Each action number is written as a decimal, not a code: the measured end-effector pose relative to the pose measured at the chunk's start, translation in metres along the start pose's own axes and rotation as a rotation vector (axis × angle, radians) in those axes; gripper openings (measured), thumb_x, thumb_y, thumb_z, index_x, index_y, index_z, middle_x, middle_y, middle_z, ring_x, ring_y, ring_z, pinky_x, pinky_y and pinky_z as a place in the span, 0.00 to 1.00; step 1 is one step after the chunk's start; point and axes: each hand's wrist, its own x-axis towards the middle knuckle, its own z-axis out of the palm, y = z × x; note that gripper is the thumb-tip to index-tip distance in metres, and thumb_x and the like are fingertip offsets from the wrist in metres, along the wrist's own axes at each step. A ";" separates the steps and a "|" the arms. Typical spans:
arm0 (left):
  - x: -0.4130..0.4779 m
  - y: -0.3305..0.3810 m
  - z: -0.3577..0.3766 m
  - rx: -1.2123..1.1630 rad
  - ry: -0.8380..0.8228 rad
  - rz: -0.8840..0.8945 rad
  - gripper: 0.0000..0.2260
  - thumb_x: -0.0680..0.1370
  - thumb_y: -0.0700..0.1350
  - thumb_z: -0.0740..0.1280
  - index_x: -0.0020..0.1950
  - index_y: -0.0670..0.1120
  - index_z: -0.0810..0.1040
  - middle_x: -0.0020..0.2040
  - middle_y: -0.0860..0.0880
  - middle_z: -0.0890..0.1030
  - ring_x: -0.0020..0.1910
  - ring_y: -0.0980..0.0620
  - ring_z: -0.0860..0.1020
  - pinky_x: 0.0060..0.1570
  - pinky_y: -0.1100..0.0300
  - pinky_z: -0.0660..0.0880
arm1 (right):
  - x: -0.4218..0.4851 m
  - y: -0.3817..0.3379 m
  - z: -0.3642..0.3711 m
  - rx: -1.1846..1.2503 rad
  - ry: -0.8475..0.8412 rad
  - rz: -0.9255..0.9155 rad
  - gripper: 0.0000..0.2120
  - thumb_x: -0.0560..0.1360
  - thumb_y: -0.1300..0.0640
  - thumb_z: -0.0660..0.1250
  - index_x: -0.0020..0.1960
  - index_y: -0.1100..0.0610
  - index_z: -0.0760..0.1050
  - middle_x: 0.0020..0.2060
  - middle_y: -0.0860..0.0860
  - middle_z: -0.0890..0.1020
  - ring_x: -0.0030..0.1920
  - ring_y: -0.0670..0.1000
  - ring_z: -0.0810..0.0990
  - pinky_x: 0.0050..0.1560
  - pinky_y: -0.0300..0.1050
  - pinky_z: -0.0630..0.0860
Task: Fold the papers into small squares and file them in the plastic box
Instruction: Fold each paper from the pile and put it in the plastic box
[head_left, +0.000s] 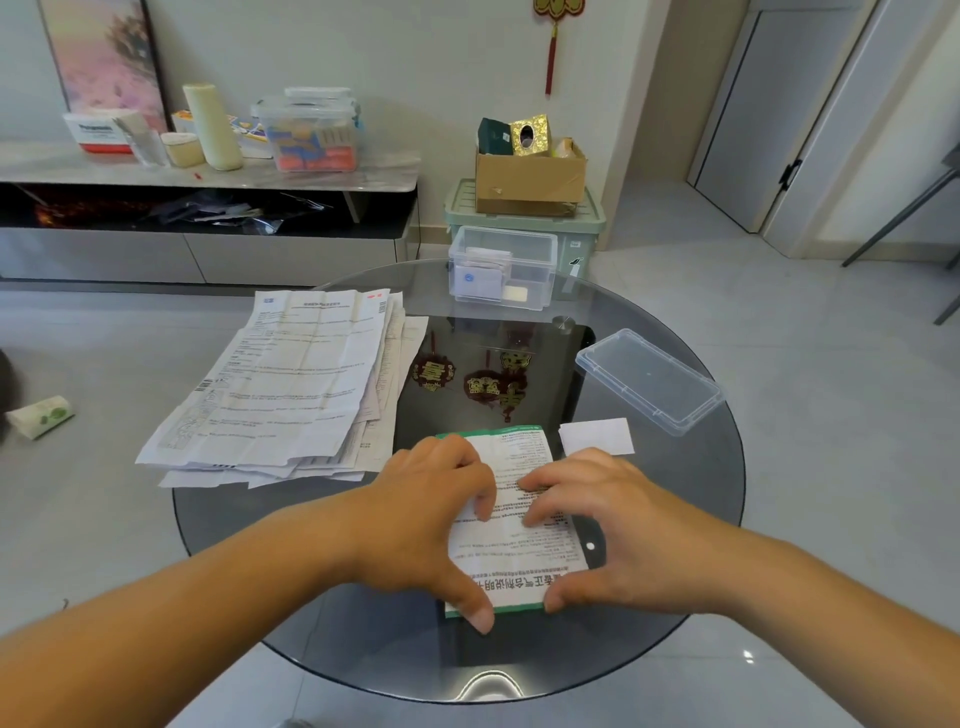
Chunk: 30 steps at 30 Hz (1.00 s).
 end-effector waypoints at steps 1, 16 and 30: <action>0.002 0.000 0.000 -0.017 -0.005 -0.004 0.32 0.62 0.71 0.75 0.57 0.60 0.67 0.60 0.60 0.61 0.61 0.55 0.58 0.67 0.58 0.64 | 0.000 0.000 0.001 0.011 0.006 0.003 0.30 0.67 0.31 0.72 0.66 0.39 0.72 0.71 0.34 0.64 0.70 0.39 0.56 0.74 0.43 0.58; 0.007 -0.019 -0.010 -0.703 0.151 -0.106 0.13 0.79 0.56 0.68 0.48 0.47 0.83 0.47 0.55 0.85 0.51 0.52 0.82 0.54 0.54 0.81 | 0.012 -0.006 0.005 0.251 0.230 0.148 0.10 0.78 0.39 0.63 0.58 0.39 0.72 0.63 0.39 0.77 0.55 0.42 0.77 0.45 0.34 0.79; 0.017 -0.011 -0.017 -0.760 0.184 -0.321 0.20 0.83 0.57 0.61 0.46 0.42 0.81 0.39 0.50 0.83 0.38 0.53 0.73 0.38 0.62 0.69 | 0.028 0.007 0.011 0.136 0.410 0.022 0.10 0.81 0.45 0.62 0.58 0.45 0.77 0.53 0.38 0.77 0.55 0.40 0.75 0.46 0.31 0.72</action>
